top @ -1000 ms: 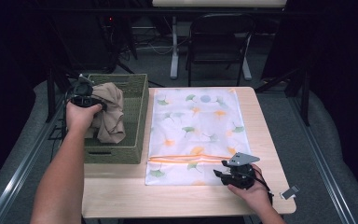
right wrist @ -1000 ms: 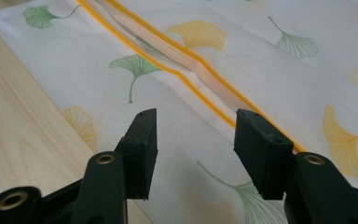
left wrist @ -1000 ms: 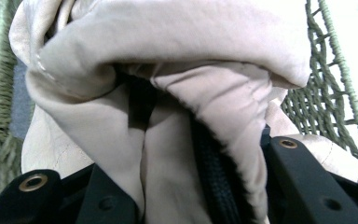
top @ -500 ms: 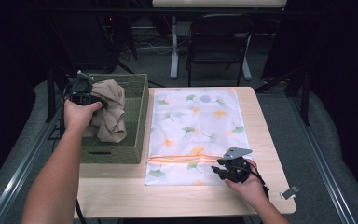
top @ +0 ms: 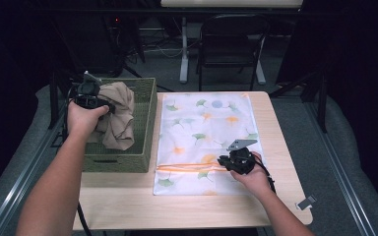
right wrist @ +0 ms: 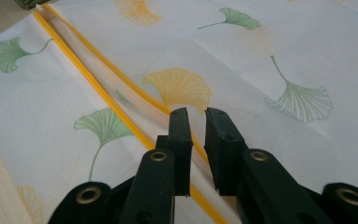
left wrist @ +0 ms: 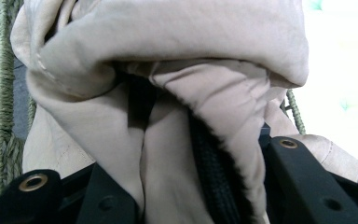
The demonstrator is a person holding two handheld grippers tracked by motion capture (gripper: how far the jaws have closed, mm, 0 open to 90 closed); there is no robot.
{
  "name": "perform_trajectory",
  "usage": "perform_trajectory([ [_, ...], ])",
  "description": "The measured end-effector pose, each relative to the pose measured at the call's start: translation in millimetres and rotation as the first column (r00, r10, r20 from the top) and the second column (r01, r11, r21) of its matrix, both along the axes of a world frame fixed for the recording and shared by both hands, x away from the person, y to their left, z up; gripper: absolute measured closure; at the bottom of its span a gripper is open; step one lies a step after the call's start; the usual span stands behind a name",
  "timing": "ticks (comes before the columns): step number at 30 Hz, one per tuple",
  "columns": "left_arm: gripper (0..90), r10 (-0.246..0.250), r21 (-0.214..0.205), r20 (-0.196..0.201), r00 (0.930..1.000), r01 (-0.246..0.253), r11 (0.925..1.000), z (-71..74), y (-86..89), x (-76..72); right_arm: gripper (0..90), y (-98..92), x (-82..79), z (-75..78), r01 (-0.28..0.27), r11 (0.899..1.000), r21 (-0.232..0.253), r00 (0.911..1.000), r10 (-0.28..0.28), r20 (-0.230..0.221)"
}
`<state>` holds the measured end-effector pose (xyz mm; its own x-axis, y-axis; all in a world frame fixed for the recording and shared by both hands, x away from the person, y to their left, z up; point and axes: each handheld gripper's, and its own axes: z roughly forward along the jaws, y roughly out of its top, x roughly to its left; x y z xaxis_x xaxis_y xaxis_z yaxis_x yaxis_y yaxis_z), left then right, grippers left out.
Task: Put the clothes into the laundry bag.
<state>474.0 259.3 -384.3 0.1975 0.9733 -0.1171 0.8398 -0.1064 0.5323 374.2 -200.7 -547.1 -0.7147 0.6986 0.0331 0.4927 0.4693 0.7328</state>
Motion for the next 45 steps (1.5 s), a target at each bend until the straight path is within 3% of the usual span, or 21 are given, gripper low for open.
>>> perform_trajectory([
  [6, 60.4, -0.012, 0.004, -0.003, 0.9999, 0.012, 0.9999, 6.4, -6.3, -3.7, 81.3, 1.7, 11.1, -8.7, -0.005, 0.999, 0.036, 0.9998, 0.006, -0.019],
  [14, 60.3, -0.027, 0.008, 0.001, 0.9996, 0.027, 0.9996, 13.5, -16.5, -9.7, 79.5, 4.8, 12.6, -23.1, -0.052, 0.999, -0.017, 0.9978, 0.051, -0.041],
  [16, 60.3, -0.026, 0.007, -0.002, 0.9997, 0.026, 0.9996, 14.2, -18.4, -10.8, 79.5, 5.6, 13.5, -25.0, -0.046, 0.999, 0.004, 0.9981, 0.046, -0.04],
  [25, 60.3, -0.031, 0.004, -0.001, 0.9995, 0.031, 0.9995, 19.9, -22.4, -16.2, 81.2, 5.3, 14.4, -24.7, -0.1, 0.995, -0.023, 0.9942, 0.099, -0.042],
  [27, 60.3, -0.032, 0.004, -0.002, 0.9995, 0.032, 0.9995, 20.2, -22.7, -16.9, 81.5, 7.2, 12.4, -25.4, -0.094, 0.996, -0.004, 0.995, 0.094, -0.032],
  [28, 60.3, -0.034, 0.004, -0.005, 0.9994, 0.034, 0.9994, 20.5, -22.8, -17.1, 81.5, 6.9, 12.6, -24.1, -0.108, 0.994, -0.024, 0.9937, 0.108, -0.03],
  [31, 60.4, -0.033, 0.006, -0.004, 0.9995, 0.033, 0.9995, 20.0, -23.7, -17.7, 81.8, 8.4, 11.5, -25.0, -0.108, 0.994, -0.018, 0.9939, 0.107, -0.027],
  [32, 60.3, -0.033, 0.006, -0.004, 0.9995, 0.033, 0.9995, 20.0, -23.7, -17.7, 81.8, 7.7, 12.3, -23.9, -0.124, 0.991, -0.041, 0.9919, 0.122, -0.035],
  [35, 60.4, -0.04, 0.002, -0.006, 0.9992, 0.04, 0.9992, 20.0, -26.0, -18.6, 81.8, 9.1, 11.6, -26.6, -0.111, 0.993, -0.025, 0.9932, 0.11, -0.038],
  [39, 60.4, -0.044, -0.001, -0.004, 0.999, 0.044, 0.999, 20.4, -28.1, -19.0, 81.6, 9.8, 10.8, -26.6, -0.133, 0.987, -0.087, 0.991, 0.131, -0.024],
  [42, 60.3, -0.049, -0.002, -0.009, 0.9988, 0.049, 0.9988, 20.6, -29.2, -19.1, 81.8, 10.8, 10.3, -27.5, -0.139, 0.986, -0.096, 0.9903, 0.138, -0.017],
  [43, 60.4, -0.05, -0.004, -0.009, 0.9987, 0.05, 0.9987, 20.6, -29.5, -19.1, 82.0, 11.7, 9.9, -29.6, -0.13, 0.989, -0.076, 0.9914, 0.13, -0.004],
  [45, 60.4, -0.05, -0.002, -0.01, 0.9987, 0.05, 0.9988, 20.4, -30.3, -19.3, 82.7, 11.0, 10.2, -27.8, -0.145, 0.984, -0.105, 0.9895, 0.144, -0.011],
])
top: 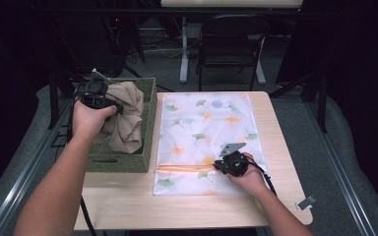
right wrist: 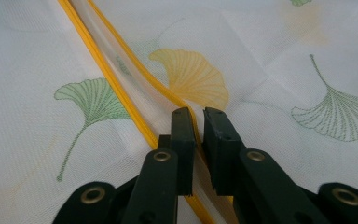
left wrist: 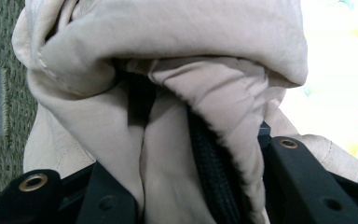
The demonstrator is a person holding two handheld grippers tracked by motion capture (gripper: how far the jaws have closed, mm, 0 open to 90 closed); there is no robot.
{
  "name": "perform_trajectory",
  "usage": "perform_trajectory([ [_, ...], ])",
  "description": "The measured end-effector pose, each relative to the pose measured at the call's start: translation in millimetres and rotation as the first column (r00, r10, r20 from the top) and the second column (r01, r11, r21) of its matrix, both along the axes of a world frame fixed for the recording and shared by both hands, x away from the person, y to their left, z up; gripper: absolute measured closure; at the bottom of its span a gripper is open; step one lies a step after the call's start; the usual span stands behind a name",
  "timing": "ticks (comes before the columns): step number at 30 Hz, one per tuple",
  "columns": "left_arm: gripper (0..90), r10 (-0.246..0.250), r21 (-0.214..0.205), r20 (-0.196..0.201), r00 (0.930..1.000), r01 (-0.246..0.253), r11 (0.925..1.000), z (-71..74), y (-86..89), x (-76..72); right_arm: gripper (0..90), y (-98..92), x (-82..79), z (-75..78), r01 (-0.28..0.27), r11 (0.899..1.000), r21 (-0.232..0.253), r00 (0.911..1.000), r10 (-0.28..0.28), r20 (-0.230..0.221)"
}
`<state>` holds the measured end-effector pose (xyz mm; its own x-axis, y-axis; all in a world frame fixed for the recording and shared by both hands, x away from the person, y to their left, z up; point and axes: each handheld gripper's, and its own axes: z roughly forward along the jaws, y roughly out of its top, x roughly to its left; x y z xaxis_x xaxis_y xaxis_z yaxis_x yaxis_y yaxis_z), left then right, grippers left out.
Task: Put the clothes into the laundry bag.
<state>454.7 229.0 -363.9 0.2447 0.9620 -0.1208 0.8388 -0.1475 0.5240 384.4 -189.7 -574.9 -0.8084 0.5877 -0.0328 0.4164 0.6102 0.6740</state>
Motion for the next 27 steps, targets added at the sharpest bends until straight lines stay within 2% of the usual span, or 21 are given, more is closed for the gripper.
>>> perform_trajectory([
  [13, 60.4, -0.024, 0.0, -0.003, 0.9997, 0.024, 0.9997, 1.3, -7.9, -3.7, 88.3, 0.1, 0.3, 0.7, -0.003, 1.0, -0.008, 1.0, 0.003, 0.002],
  [15, 60.5, -0.028, -0.003, 0.0, 0.9996, 0.028, 0.9996, 1.5, -9.3, -4.3, 88.6, -0.2, 0.7, 0.3, 0.002, 1.0, 0.0, 1.0, -0.002, 0.005],
  [16, 60.5, -0.03, -0.005, 0.0, 0.9996, 0.03, 0.9996, 1.7, -10.1, -4.6, 88.6, 0.3, 0.2, -0.8, 0.014, 1.0, 0.023, 0.9999, -0.014, 0.002],
  [18, 60.5, -0.037, -0.003, 0.0, 0.9993, 0.037, 0.9993, 2.3, -11.4, -5.2, 88.9, -1.3, 1.1, 1.2, 0.008, 1.0, 0.007, 1.0, -0.008, -0.005],
  [23, 60.5, -0.05, -0.008, 0.003, 0.9987, 0.05, 0.9987, 3.1, -15.1, -7.4, 89.0, -1.2, 1.8, 2.7, 0.028, 0.999, 0.019, 0.9994, -0.028, -0.019],
  [26, 60.5, -0.068, -0.009, 0.01, 0.9976, 0.068, 0.9977, 4.9, -18.6, -10.3, 89.4, -1.4, 3.2, 7.3, 0.05, 0.997, 0.059, 0.9981, -0.048, -0.038],
  [27, 60.5, -0.068, -0.009, 0.01, 0.9976, 0.068, 0.9977, 4.9, -18.6, -10.3, 89.4, -1.4, 3.2, 7.3, 0.05, 0.997, 0.059, 0.9981, -0.048, -0.038],
])
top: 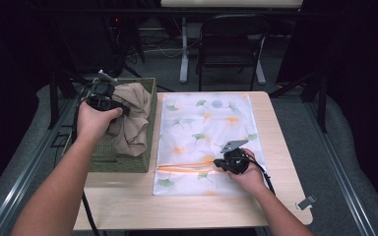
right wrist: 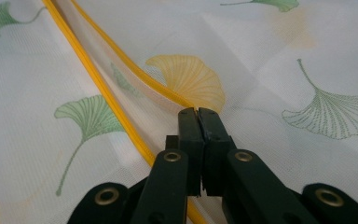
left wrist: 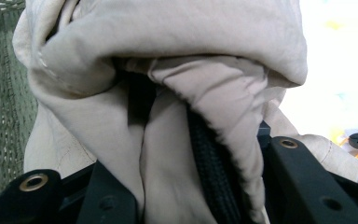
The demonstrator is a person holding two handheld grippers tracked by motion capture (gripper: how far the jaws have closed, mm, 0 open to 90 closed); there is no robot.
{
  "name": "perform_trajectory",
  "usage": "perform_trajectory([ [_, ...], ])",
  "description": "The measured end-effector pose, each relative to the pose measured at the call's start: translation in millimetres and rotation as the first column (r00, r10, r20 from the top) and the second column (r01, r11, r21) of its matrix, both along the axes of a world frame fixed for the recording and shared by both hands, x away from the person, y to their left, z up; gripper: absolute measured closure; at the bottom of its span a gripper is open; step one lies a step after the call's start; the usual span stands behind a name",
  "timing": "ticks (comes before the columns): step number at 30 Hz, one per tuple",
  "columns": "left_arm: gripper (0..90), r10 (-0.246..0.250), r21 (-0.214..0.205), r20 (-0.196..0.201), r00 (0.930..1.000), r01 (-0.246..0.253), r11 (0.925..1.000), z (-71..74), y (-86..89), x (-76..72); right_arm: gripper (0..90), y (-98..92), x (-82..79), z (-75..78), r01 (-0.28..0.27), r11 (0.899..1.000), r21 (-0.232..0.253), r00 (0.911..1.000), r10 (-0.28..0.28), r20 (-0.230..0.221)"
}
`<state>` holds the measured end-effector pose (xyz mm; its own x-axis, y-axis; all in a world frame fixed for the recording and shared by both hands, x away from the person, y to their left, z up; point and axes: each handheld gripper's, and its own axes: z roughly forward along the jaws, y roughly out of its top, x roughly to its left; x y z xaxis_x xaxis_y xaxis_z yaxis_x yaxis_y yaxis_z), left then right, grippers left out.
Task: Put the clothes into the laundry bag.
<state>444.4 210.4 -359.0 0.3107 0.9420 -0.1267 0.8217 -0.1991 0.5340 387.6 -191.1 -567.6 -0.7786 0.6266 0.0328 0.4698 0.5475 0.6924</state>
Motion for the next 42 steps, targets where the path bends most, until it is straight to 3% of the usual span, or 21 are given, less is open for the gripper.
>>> perform_trajectory([
  [1, 60.5, -0.001, -0.004, 0.002, 1.0, 0.001, 1.0, 0.0, -1.5, -1.3, 89.4, -0.1, 0.7, 0.4, 0.004, 1.0, 0.007, 0.9999, -0.004, 0.011],
  [3, 60.6, -0.019, -0.012, 0.005, 0.9998, 0.019, 0.9998, -0.7, -4.5, -3.9, 89.5, -0.4, 3.2, 7.5, 0.011, 1.0, 0.001, 0.9998, -0.011, -0.016],
  [5, 60.5, -0.031, -0.011, 0.003, 0.9995, 0.031, 0.9995, -1.4, -6.8, -6.1, 89.6, 0.8, 5.8, 10.9, 0.027, 0.999, 0.031, 0.9994, -0.026, -0.025],
  [13, 60.5, -0.079, -0.001, 0.003, 0.9969, 0.079, 0.9969, -0.9, -20.5, -18.1, 89.7, 6.9, 13.5, 33.8, -0.002, 1.0, -0.024, 1.0, 0.002, 0.007],
  [16, 60.5, -0.097, 0.004, 0.002, 0.9953, 0.097, 0.9953, -0.7, -25.1, -22.0, 89.7, 7.2, 15.6, 40.9, 0.003, 1.0, -0.015, 1.0, -0.003, -0.001],
  [27, 60.4, -0.216, -0.016, 0.001, 0.9763, 0.216, 0.9762, -3.7, -53.9, -47.6, 89.7, 8.9, 24.4, 63.2, 0.028, 1.0, 0.001, 0.9995, -0.028, 0.017],
  [31, 60.5, -0.237, -0.016, -0.006, 0.9716, 0.237, 0.9715, -5.8, -59.6, -53.2, 89.7, 11.2, 26.9, 68.9, 0.036, 0.999, 0.0, 0.9988, -0.036, 0.032],
  [42, 60.5, -0.264, -0.037, -0.006, 0.9644, 0.264, 0.9638, -16.0, -67.9, -63.7, 89.7, 14.2, 33.7, 81.7, 0.061, 0.997, 0.038, 0.9978, -0.062, 0.021],
])
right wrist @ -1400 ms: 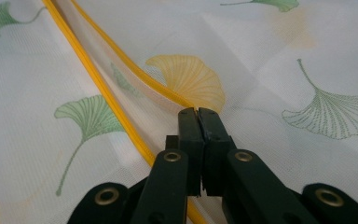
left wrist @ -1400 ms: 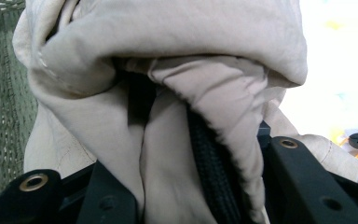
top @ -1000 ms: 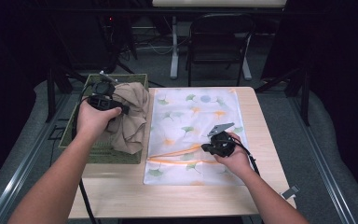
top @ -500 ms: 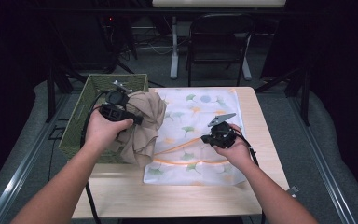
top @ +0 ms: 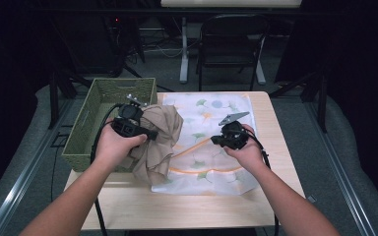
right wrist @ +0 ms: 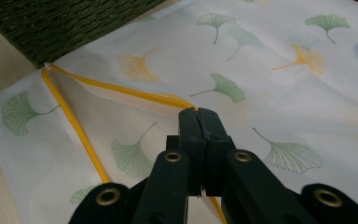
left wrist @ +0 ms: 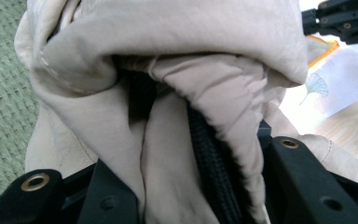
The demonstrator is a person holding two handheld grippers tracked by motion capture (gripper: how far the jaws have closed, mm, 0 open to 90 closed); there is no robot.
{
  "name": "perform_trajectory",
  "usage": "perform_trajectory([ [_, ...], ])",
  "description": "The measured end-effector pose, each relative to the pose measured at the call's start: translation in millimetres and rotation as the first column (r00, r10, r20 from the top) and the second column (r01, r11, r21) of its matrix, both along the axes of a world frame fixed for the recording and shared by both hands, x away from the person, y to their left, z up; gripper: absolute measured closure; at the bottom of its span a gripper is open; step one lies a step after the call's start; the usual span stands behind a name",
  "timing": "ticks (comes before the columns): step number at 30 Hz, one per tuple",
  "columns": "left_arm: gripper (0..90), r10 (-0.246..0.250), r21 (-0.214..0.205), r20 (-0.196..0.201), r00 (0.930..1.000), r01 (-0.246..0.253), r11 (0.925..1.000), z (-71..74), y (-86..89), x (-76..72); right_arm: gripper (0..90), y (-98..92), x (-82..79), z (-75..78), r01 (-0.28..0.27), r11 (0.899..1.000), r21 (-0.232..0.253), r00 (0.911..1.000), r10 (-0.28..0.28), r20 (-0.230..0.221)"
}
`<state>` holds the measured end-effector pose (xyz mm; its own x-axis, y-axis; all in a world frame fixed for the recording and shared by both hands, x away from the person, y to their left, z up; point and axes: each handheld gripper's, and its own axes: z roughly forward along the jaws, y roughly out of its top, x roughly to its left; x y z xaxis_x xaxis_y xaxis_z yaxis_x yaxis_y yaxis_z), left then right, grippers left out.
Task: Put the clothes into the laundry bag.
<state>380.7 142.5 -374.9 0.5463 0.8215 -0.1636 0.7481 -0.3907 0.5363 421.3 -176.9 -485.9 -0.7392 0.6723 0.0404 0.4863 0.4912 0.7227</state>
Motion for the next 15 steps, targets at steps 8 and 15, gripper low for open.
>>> perform_trajectory([
  [8, 60.6, -0.028, 0.01, 0.003, 0.9996, 0.028, 0.9996, -5.8, -8.3, -8.6, 89.8, 3.8, 5.7, 11.9, 0.007, 1.0, 0.007, 0.9999, -0.007, 0.008],
  [15, 60.6, -0.058, 0.005, -0.005, 0.9983, 0.058, 0.9983, -12.2, -16.2, -14.8, 89.7, 6.7, 12.5, 20.1, 0.02, 1.0, -0.005, 0.9994, -0.02, 0.028],
])
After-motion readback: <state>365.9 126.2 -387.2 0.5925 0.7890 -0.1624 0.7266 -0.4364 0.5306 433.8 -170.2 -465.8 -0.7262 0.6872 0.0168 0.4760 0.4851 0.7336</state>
